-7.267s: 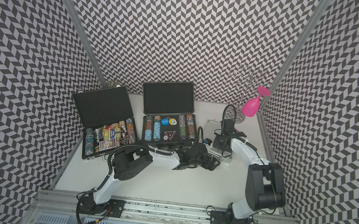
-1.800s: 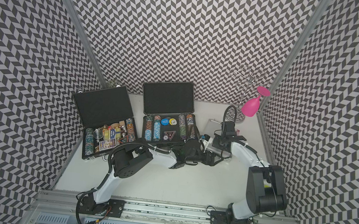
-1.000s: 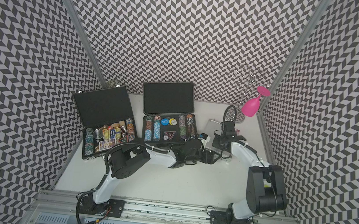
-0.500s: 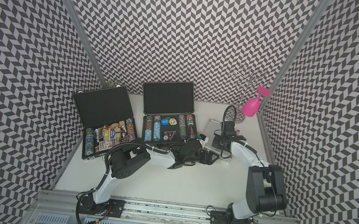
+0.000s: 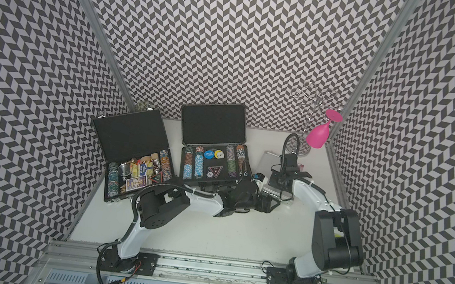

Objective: Close the poker set cases
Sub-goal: Fasten the fastener on the poker set case.

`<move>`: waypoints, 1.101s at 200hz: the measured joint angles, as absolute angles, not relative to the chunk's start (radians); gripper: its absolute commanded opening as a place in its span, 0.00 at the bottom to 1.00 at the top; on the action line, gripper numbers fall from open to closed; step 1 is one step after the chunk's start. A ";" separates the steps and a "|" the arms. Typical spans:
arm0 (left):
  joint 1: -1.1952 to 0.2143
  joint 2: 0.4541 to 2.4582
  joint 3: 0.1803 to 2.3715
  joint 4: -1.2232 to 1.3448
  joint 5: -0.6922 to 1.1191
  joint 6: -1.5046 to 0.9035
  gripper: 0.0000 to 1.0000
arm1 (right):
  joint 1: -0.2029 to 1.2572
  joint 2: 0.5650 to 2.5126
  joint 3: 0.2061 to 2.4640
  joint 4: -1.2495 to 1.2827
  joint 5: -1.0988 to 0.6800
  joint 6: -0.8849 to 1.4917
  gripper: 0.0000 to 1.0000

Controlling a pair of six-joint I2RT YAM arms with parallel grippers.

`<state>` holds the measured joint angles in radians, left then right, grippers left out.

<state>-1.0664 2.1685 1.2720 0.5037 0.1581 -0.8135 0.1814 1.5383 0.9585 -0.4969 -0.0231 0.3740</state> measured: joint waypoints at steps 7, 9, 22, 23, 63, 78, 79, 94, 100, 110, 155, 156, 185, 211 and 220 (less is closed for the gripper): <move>-1.067 2.169 1.274 0.503 0.158 -0.814 0.80 | 0.181 1.538 0.958 -0.497 -0.023 0.374 0.00; -1.067 2.169 1.275 0.503 0.158 -0.815 0.80 | 0.181 1.538 0.958 -0.497 -0.023 0.374 0.00; -1.067 2.173 1.285 0.496 0.158 -0.818 0.79 | 0.181 1.538 0.958 -0.496 -0.023 0.374 0.00; -1.067 2.174 1.288 0.495 0.157 -0.818 0.79 | 0.181 1.538 0.958 -0.496 -0.023 0.374 0.00; -1.066 2.194 1.324 0.484 0.143 -0.831 0.74 | 0.181 1.538 0.956 -0.494 -0.023 0.374 0.00; -1.066 2.202 1.324 0.482 0.139 -0.835 0.73 | 0.181 1.538 0.955 -0.493 -0.023 0.374 0.00; -1.066 2.202 1.324 0.482 0.139 -0.836 0.73 | 0.181 1.538 0.955 -0.493 -0.023 0.374 0.00; -1.066 2.212 1.324 0.479 0.138 -0.841 0.72 | 0.181 1.538 0.954 -0.492 -0.023 0.374 0.00; -1.066 2.216 1.324 0.477 0.139 -0.844 0.72 | 0.181 1.538 0.953 -0.491 -0.023 0.374 0.00; -1.066 2.220 1.324 0.475 0.138 -0.848 0.72 | 0.181 1.538 0.953 -0.491 -0.023 0.374 0.00; -1.066 2.234 1.324 0.467 0.130 -0.859 0.71 | 0.183 1.538 0.952 -0.482 -0.026 0.374 0.00; -1.066 2.234 1.324 0.467 0.130 -0.859 0.71 | 0.183 1.538 0.951 -0.482 -0.026 0.374 0.00; -1.063 2.247 1.324 0.460 0.127 -0.867 0.72 | 0.183 1.537 0.947 -0.473 -0.027 0.374 0.00; -1.056 2.247 1.324 0.462 0.128 -0.873 0.73 | 0.186 1.536 0.942 -0.463 -0.027 0.374 0.00; -1.053 2.248 1.324 0.465 0.128 -0.877 0.73 | 0.188 1.534 0.937 -0.455 -0.027 0.374 0.00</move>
<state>-1.0534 2.2478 1.3235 0.4648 0.1284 -0.8768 0.1883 1.5337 0.9367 -0.4549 -0.0265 0.3744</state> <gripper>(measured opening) 0.726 0.049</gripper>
